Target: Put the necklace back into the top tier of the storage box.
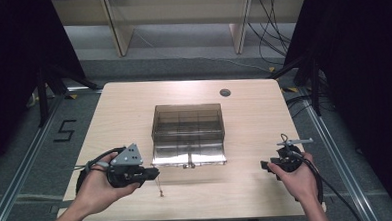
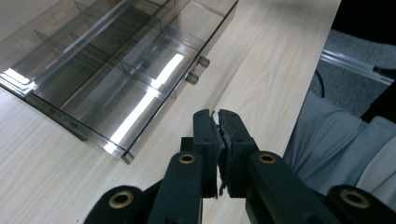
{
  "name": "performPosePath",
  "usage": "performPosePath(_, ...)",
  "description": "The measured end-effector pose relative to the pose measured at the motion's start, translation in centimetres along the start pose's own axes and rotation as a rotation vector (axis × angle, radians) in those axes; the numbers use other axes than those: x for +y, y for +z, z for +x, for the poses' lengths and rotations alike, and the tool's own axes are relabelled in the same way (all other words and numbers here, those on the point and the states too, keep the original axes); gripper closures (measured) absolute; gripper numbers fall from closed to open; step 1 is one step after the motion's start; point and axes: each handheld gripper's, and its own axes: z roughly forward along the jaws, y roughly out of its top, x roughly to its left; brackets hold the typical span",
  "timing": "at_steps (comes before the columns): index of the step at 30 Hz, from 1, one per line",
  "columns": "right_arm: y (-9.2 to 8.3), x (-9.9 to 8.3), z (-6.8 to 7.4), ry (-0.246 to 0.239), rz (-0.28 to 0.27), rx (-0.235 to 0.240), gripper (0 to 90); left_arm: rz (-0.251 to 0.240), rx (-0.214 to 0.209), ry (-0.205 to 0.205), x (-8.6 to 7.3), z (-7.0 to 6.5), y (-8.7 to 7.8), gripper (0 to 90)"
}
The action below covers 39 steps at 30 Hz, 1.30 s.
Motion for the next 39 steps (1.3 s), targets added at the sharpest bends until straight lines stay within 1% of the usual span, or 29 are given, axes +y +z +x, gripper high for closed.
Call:
performPosePath(1,0.0,0.0,0.0,0.000,0.000,0.000,52.7,0.000,0.000,0.000,0.0,0.0,0.0,85.7)
performPosePath(2,0.0,0.0,0.0,0.001,0.001,0.000,52.7,-0.024,0.009,-0.003,0.2,0.0,-0.3,85.7)
performPosePath(3,0.0,0.0,0.0,0.001,0.001,0.000,52.7,-0.024,0.009,-0.003,0.2,0.0,-0.3,85.7)
performPosePath(4,0.0,0.0,0.0,0.000,0.001,0.000,52.7,-0.059,0.019,0.007,0.3,0.2,-0.6,85.7)
performPosePath(5,0.0,0.0,0.0,0.000,0.001,0.000,52.7,-0.059,0.019,0.007,0.3,0.2,-0.6,85.7)
performPosePath(6,0.0,0.0,0.0,0.000,0.001,-0.001,52.7,-0.078,0.024,-0.015,0.4,0.1,-0.7,85.7)
performPosePath(7,0.0,0.0,0.0,0.000,0.001,0.000,52.7,-0.108,0.039,-0.010,0.5,0.3,-1.1,85.7)
performPosePath(8,0.0,0.0,0.0,0.000,0.001,0.000,52.7,-0.108,0.039,-0.010,0.5,0.3,-1.1,85.7)
performPosePath(9,0.0,0.0,0.0,0.000,0.001,0.001,52.7,-0.124,0.045,-0.022,0.6,0.3,-1.3,85.7)
performPosePath(10,0.0,0.0,0.0,0.001,0.001,0.000,52.7,-0.134,0.039,-0.017,0.7,0.4,-1.3,85.8)
performPosePath(11,0.0,0.0,0.0,0.000,0.001,0.000,52.7,-0.147,0.042,-0.025,0.7,0.4,-1.5,85.7)
performPosePath(14,0.2,-0.1,0.1,0.010,-0.020,0.022,52.7,-0.172,0.042,-0.038,0.8,0.4,-1.8,85.7)
performPosePath(15,0.2,-0.1,0.1,0.010,-0.020,0.022,52.7,-0.173,0.047,-0.027,0.9,0.5,-1.9,85.7)
performPosePath(16,0.0,0.0,-0.1,-0.008,0.011,0.009,52.7,-0.189,0.046,-0.030,0.9,0.5,-2.0,85.7)
performPosePath(19,0.0,0.0,0.0,-0.007,0.011,0.010,52.7,-0.214,0.066,-0.028,1.2,0.5,-2.3,85.7)
performPosePath(22,0.0,0.0,0.0,-0.007,0.012,0.010,52.7,-0.259,0.082,-0.042,1.3,0.6,-2.7,85.7)
performPosePath(23,0.0,0.0,0.0,-0.007,0.011,0.010,52.7,-0.286,0.093,-0.051,1.5,0.7,-3.0,85.7)
performPosePath(24,0.0,0.0,0.0,-0.007,0.011,0.010,52.7,-0.286,0.093,-0.051,1.5,0.7,-3.0,85.7)
performPosePath(25,0.0,0.0,0.0,-0.006,0.011,0.011,52.7,-0.315,0.096,-0.061,1.5,0.7,-3.0,85.7)
performPosePath(28,0.0,0.0,0.0,-0.007,0.011,0.010,52.7,-0.356,0.106,-0.069,1.5,0.9,-3.4,85.7)
performPosePath(29,0.0,0.0,0.0,-0.006,0.010,0.008,52.7,-0.374,0.108,-0.079,1.5,0.9,-3.4,85.7)
performPosePath(30,0.0,0.0,0.1,-0.001,0.008,-0.020,52.7,-0.383,0.109,-0.078,1.5,1.0,-3.4,85.7)
performPosePath(32,0.0,0.0,0.0,0.001,0.002,0.010,52.7,-0.422,0.102,-0.094,1.4,1.1,-3.5,85.7)
performPosePath(34,0.0,0.0,0.0,0.001,0.002,0.011,52.7,-0.421,0.108,-0.095,1.5,1.2,-3.7,85.7)
performPosePath(35,0.0,0.0,0.0,0.001,0.002,0.010,52.7,-0.427,0.110,-0.097,1.5,1.2,-3.7,85.7)
performPosePath(36,0.0,0.0,0.0,0.002,0.002,0.011,52.7,-0.446,0.110,-0.099,1.5,1.2,-3.7,85.7)
performPosePath(37,0.0,0.0,0.0,0.001,0.002,0.011,52.7,-0.443,0.114,-0.098,1.5,1.3,-3.8,85.7)
performPosePath(38,0.1,0.0,0.0,0.002,0.002,0.008,52.7,-0.459,0.117,-0.101,1.6,1.3,-3.9,85.7)
performPosePath(39,0.1,0.0,0.0,0.002,0.002,0.008,52.7,-0.459,0.117,-0.101,1.6,1.3,-3.9,85.7)
